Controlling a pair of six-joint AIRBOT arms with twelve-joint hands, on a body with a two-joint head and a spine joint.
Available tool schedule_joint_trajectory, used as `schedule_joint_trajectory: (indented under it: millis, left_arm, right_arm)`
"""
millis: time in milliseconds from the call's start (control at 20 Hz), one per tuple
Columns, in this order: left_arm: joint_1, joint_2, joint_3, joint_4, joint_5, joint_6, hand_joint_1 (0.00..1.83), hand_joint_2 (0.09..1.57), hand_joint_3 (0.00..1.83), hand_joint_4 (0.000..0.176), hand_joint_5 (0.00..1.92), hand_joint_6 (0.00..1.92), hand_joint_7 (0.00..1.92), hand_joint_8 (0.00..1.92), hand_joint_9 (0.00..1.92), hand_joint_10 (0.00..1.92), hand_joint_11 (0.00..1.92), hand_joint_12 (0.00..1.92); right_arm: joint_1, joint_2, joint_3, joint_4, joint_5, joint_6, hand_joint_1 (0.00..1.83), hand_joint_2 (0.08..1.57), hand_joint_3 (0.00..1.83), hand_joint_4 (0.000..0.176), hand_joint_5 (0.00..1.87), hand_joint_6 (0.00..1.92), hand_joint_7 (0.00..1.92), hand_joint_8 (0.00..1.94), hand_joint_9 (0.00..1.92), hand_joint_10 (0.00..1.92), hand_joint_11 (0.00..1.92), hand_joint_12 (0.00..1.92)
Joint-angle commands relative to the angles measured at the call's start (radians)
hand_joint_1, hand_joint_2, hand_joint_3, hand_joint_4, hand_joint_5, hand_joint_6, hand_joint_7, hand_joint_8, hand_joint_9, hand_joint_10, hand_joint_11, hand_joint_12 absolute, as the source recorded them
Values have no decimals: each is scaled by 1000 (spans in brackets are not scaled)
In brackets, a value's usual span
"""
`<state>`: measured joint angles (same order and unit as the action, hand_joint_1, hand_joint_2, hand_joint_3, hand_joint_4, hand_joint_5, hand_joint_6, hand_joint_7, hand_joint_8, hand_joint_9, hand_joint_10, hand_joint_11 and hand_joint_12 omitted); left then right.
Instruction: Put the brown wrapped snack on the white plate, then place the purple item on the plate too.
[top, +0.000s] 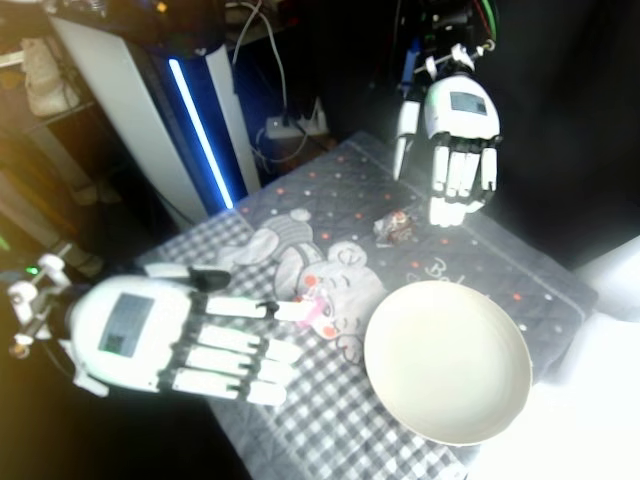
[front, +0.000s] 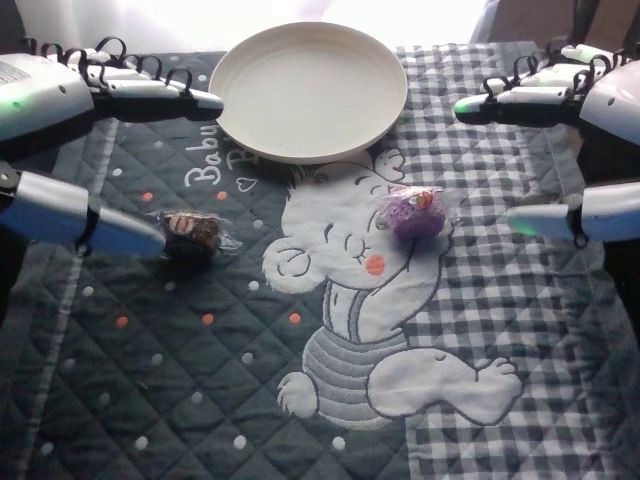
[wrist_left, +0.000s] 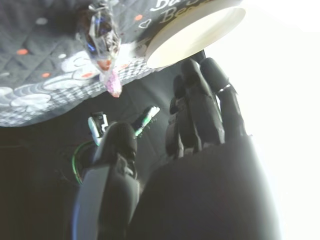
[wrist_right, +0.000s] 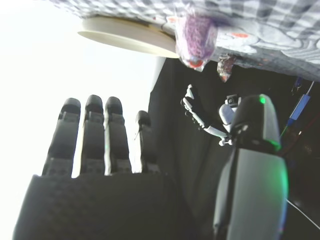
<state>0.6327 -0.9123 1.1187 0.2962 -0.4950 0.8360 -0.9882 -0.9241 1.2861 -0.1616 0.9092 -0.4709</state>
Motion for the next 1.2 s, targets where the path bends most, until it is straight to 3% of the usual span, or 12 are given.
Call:
schedule_joint_trajectory:
  millis: [0, 350, 400, 450, 500, 550, 600, 700, 850, 900, 950, 1150]
  left_arm:
    - [-14, -9, 3, -10, -91, -6, 544, 898, 6, 176, 240, 6, 282, 7, 336, 21, 42, 622]
    - [-51, -74, 44, 91, 43, -5, 616, 824, 2, 175, 308, 5, 505, 12, 555, 18, 187, 542]
    - [-50, -84, 54, 92, 66, -5, 646, 824, 0, 133, 408, 2, 624, 7, 681, 22, 264, 641]
    - [-44, -96, 67, 93, 89, -5, 667, 811, 0, 110, 485, 1, 730, 6, 789, 21, 329, 723]
    - [-42, -102, 74, 93, 99, -5, 654, 840, 1, 82, 550, 2, 865, 16, 904, 35, 387, 772]
    - [-37, -109, 83, 93, 110, -5, 685, 828, 0, 43, 648, 0, 1011, 36, 1067, 104, 491, 992]
    - [-34, -113, 89, 89, 118, -5, 675, 858, 3, 36, 696, 2, 1111, 108, 1001, 681, 574, 1262]
    - [-26, -121, 100, 72, 122, -6, 715, 865, 0, 50, 769, 3, 932, 872, 872, 1430, 637, 1609]
    - [-24, -155, 123, 65, 124, -6, 729, 864, 0, 21, 819, 2, 757, 1545, 804, 1886, 675, 1905]
    - [-24, -167, 133, 65, 127, -6, 712, 879, 2, 28, 797, 1, 707, 1614, 773, 1914, 645, 1918]
    - [-24, -179, 143, 65, 130, -6, 733, 874, 0, 23, 798, 2, 686, 1618, 746, 1920, 610, 1920]
    - [-20, -201, 161, 44, 132, -6, 810, 835, 0, 19, 810, 3, 764, 1170, 758, 1633, 557, 1827]
  right_arm:
    - [13, -1, 6, 34, 109, 2, 718, 1070, 11, 145, 346, 1, 314, 1, 346, 40, 0, 1182]
    - [14, -3, 7, 36, 109, 2, 716, 1065, 1, 131, 385, 3, 362, 8, 425, 21, 19, 1281]
    - [14, -3, 7, 36, 109, 2, 720, 1073, 4, 122, 387, 3, 350, 2, 398, 8, 3, 1274]
    - [14, -3, 7, 37, 109, 3, 697, 1078, 6, 151, 369, 0, 332, 0, 393, 5, 0, 1274]
    - [14, -3, 7, 37, 109, 3, 740, 1070, 1, 117, 400, 7, 363, 7, 416, 11, 0, 1317]
    - [14, -3, 7, 37, 109, 3, 747, 1075, 3, 114, 400, 4, 362, 4, 408, 5, 0, 1262]
    - [14, -3, 7, 37, 109, 3, 703, 1100, 8, 109, 378, 2, 326, 2, 340, 5, 0, 1099]
    - [14, -3, 7, 39, 109, 3, 645, 1110, 4, 114, 379, 3, 334, 4, 345, 8, 0, 1104]
    - [14, -5, 7, 41, 109, 3, 645, 1114, 2, 84, 408, 6, 352, 3, 373, 8, 0, 1173]
    - [14, -6, 7, 41, 109, 3, 667, 1111, 0, 112, 392, 1, 327, 0, 357, 2, 0, 1204]
    - [14, -6, 7, 41, 109, 3, 653, 1112, 1, 129, 390, 0, 330, 3, 362, 4, 0, 1213]
    - [14, -7, 8, 41, 110, 3, 646, 1107, 0, 90, 450, 3, 398, 3, 448, 9, 66, 1238]
